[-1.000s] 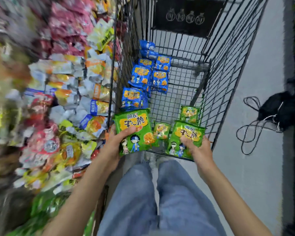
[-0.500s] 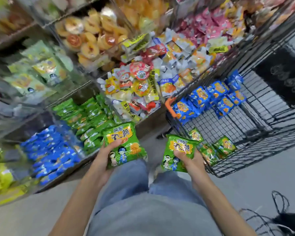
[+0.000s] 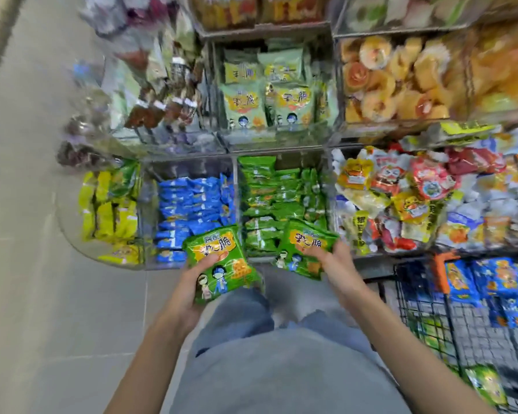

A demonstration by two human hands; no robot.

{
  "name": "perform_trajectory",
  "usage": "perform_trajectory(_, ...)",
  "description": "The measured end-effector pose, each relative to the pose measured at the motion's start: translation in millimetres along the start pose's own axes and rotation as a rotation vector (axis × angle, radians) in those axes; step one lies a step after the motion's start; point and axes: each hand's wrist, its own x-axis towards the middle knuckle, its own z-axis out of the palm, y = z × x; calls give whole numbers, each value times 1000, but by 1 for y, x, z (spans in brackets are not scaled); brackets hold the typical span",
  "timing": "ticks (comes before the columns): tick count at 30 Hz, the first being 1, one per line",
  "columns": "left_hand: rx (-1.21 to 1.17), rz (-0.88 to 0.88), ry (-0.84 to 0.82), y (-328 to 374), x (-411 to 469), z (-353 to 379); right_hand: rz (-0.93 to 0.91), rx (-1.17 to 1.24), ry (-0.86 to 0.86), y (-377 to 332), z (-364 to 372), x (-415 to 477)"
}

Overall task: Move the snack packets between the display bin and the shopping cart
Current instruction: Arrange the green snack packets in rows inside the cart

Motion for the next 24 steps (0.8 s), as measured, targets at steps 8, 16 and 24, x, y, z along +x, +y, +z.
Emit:
perform_trajectory(8, 23, -74, 5, 49, 52, -10, -127, -293, 11, -26, 73, 97)
perform_trajectory(16, -14, -118, 50, 55, 80, -16, -52, -543, 186, 1, 106, 171)
perform_trajectory(24, -127, -163, 59, 46, 85, -12, -138, -851, 238, 14, 123, 188)
